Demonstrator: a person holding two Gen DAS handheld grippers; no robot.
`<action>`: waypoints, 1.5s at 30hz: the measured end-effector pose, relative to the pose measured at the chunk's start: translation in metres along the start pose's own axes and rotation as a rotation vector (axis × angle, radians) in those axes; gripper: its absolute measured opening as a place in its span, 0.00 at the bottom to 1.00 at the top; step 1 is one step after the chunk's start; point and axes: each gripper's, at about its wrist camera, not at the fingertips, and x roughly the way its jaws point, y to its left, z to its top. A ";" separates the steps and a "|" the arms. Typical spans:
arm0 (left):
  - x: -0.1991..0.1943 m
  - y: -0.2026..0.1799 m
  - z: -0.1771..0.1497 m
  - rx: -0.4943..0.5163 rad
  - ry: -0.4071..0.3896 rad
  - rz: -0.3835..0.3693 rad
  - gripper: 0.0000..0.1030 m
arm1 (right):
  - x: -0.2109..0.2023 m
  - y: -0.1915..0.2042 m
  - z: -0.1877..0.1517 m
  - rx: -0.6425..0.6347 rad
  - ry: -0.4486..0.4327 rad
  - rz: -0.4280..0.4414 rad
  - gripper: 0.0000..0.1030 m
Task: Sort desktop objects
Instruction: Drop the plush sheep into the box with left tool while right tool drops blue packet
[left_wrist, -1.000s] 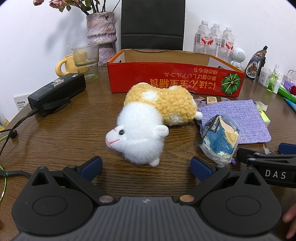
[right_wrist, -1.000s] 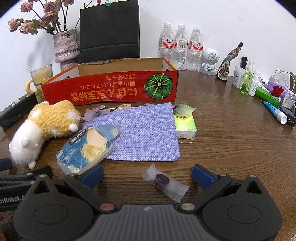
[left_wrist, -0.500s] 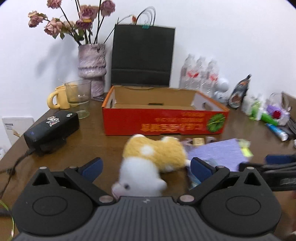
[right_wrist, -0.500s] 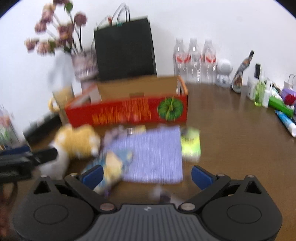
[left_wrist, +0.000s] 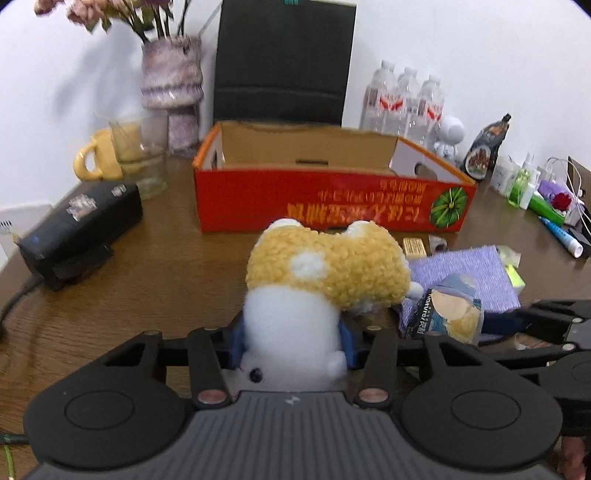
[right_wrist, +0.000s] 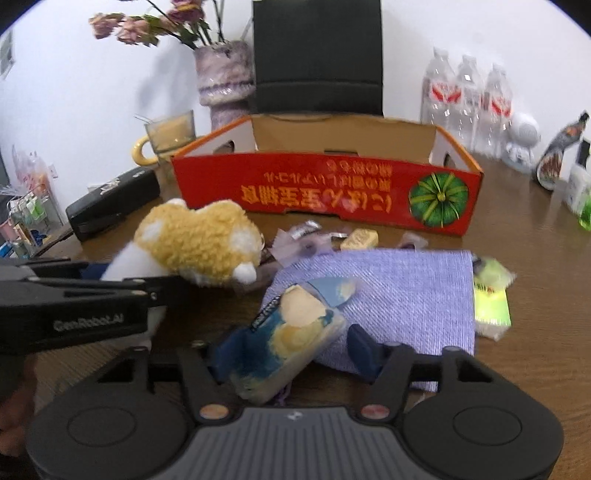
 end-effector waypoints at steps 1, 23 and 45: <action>-0.005 0.000 0.001 0.000 -0.017 0.005 0.47 | -0.002 0.000 0.000 0.002 -0.008 0.015 0.19; 0.076 0.021 0.214 -0.073 -0.049 -0.046 0.47 | -0.022 -0.088 0.204 0.093 -0.246 0.044 0.07; 0.179 0.024 0.213 -0.064 0.171 0.104 0.98 | 0.132 -0.135 0.230 0.217 0.097 -0.133 0.79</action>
